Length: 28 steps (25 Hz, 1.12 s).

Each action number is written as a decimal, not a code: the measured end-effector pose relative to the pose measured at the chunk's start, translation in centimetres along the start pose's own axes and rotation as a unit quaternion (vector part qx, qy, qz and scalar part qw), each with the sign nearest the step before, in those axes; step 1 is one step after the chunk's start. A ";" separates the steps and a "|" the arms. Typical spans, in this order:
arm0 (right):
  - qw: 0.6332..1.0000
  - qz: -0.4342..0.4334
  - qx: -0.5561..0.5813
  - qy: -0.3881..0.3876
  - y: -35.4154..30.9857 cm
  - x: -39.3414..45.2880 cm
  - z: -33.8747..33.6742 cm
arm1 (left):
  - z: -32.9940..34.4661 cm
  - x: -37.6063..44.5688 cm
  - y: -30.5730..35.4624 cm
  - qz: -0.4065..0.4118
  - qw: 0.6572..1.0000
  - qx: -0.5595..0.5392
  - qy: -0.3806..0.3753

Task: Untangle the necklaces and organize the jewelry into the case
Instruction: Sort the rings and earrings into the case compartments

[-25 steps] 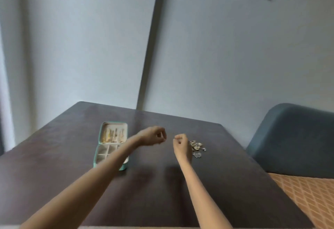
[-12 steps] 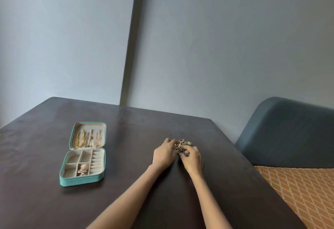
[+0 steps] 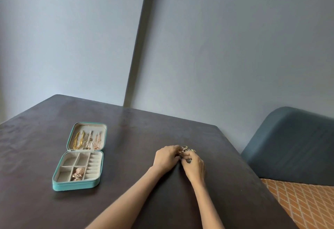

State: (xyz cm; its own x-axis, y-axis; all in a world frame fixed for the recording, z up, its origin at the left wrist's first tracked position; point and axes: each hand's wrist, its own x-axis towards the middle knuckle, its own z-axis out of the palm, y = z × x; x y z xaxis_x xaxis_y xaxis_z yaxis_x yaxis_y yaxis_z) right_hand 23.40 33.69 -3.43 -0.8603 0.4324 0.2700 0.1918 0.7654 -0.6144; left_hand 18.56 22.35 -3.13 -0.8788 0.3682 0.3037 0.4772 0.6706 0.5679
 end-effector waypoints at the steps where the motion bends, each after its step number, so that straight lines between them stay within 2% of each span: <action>1: 1.000 -0.003 0.005 -0.002 0.0 -0.1 -0.1 | 0.0 0.1 0.0 0.001 1.000 0.001 -0.004; 8: 0.998 0.001 0.059 0.001 -0.2 -0.3 -0.5 | -0.3 -0.2 0.2 0.006 1.000 -0.002 0.014; 14: 0.996 0.029 -0.027 0.085 -0.6 -0.7 -0.8 | -0.5 -0.8 0.7 0.050 0.997 0.055 -0.024; 21: 0.989 -0.002 -0.148 0.018 -0.8 -0.6 -0.1 | -0.2 -0.8 1.1 0.021 0.997 0.067 -0.026; 28: 0.991 -0.022 -0.130 0.035 -0.8 -0.9 -0.4 | -0.5 -0.3 0.4 -0.018 1.000 0.010 0.002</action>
State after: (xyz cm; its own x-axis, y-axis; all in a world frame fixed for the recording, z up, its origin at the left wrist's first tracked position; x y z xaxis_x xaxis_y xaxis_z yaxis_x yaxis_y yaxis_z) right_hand 24.26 32.87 -2.91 -0.8380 0.4201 0.3483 0.2776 0.8776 -0.3908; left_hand 19.03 22.15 -2.60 -0.8953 0.3414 0.2861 0.4453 0.6958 0.5635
